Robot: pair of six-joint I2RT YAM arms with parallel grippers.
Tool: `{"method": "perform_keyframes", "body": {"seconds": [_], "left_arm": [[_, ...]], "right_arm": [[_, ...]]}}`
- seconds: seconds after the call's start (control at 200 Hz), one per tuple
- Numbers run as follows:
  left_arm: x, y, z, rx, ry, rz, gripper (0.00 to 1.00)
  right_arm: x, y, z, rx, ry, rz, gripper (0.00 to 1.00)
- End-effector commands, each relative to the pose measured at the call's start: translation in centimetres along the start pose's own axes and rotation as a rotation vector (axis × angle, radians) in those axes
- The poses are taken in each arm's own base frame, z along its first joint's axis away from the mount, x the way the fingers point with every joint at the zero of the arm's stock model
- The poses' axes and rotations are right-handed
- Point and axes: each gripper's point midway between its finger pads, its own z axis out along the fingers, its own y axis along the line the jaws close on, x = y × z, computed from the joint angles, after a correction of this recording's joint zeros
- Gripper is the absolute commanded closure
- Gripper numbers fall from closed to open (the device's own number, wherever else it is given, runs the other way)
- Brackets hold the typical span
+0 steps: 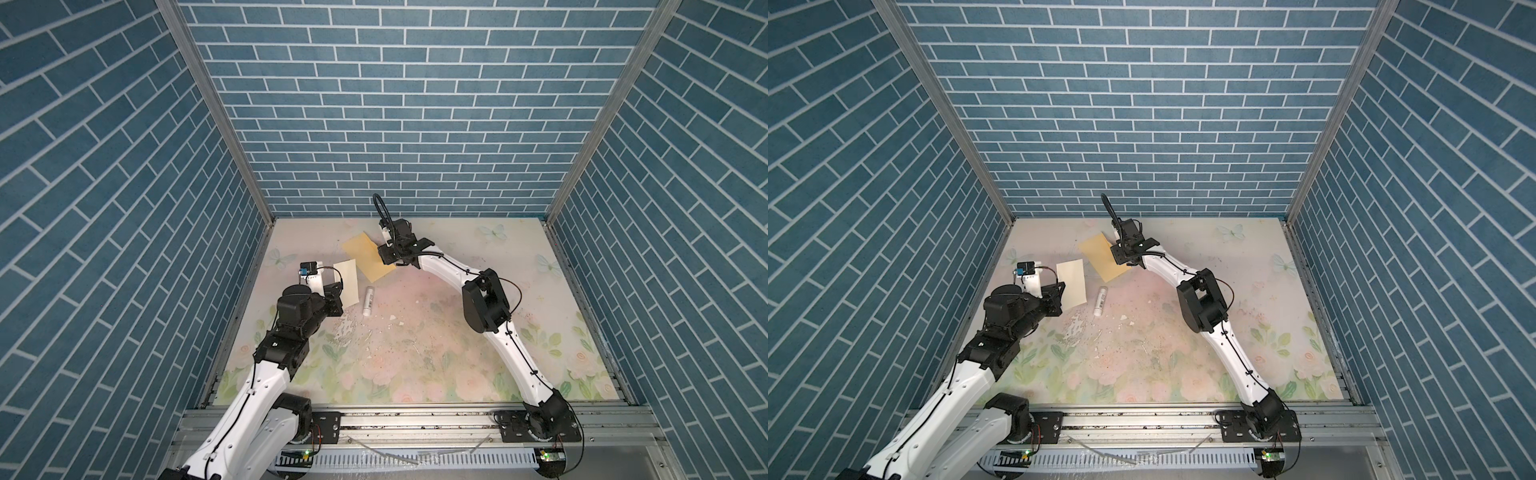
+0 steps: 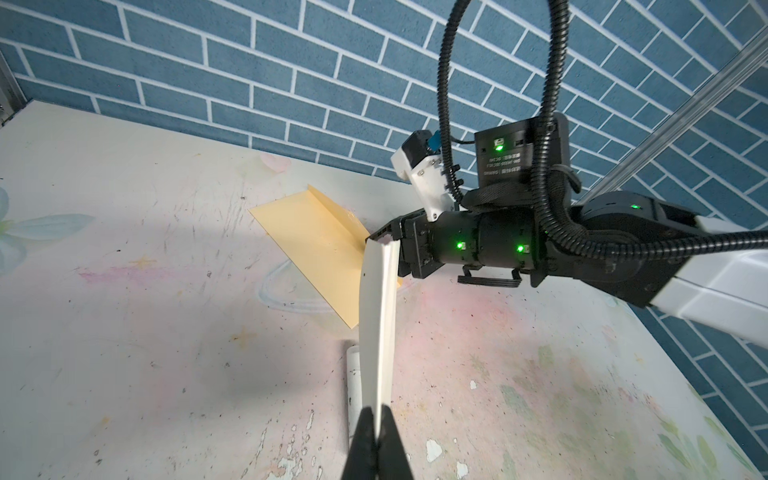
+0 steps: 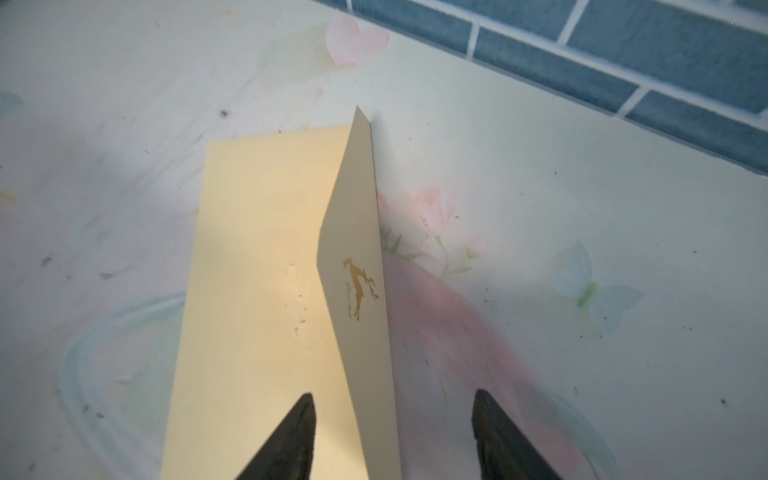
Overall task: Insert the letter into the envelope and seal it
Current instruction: 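Grasp the yellow envelope's flap edge with the right gripper and lift it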
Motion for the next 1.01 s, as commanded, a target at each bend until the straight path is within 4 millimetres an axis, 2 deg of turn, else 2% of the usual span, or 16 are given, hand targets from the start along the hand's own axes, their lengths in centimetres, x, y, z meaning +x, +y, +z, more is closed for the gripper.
{"method": "perform_keyframes", "body": {"seconds": [0.0,0.175,0.275,0.37,0.51,0.71,0.83,1.0], "left_arm": [[0.4,0.3,0.3,0.004,-0.002,-0.006,1.0],[0.4,0.1,0.5,0.015,0.0,-0.013,1.0],[0.2,0.0,0.5,0.018,-0.006,-0.017,1.0],[0.2,0.0,0.5,0.022,-0.006,-0.02,1.0],[0.1,-0.2,0.5,0.03,-0.008,-0.024,1.0],[-0.3,-0.6,0.3,0.044,-0.014,-0.026,1.0],[-0.5,-0.8,0.2,0.052,-0.017,-0.028,1.0],[-0.8,-1.1,0.1,0.067,-0.023,-0.036,1.0]], "right_arm": [[0.6,-1.1,0.4,0.078,0.032,-0.056,0.45],[0.9,-1.4,1.0,0.102,0.055,-0.054,0.62],[0.9,-1.3,1.1,0.101,0.054,-0.051,0.76],[0.9,-1.3,1.0,0.102,0.057,-0.052,0.88],[0.2,-1.6,0.1,0.116,0.048,-0.048,1.0],[-1.8,-2.7,-2.6,0.154,0.005,-0.038,1.0],[-3.0,-3.8,-4.9,0.165,-0.026,-0.012,1.0],[-3.7,-5.3,-8.3,0.174,-0.073,0.029,1.0]]}}
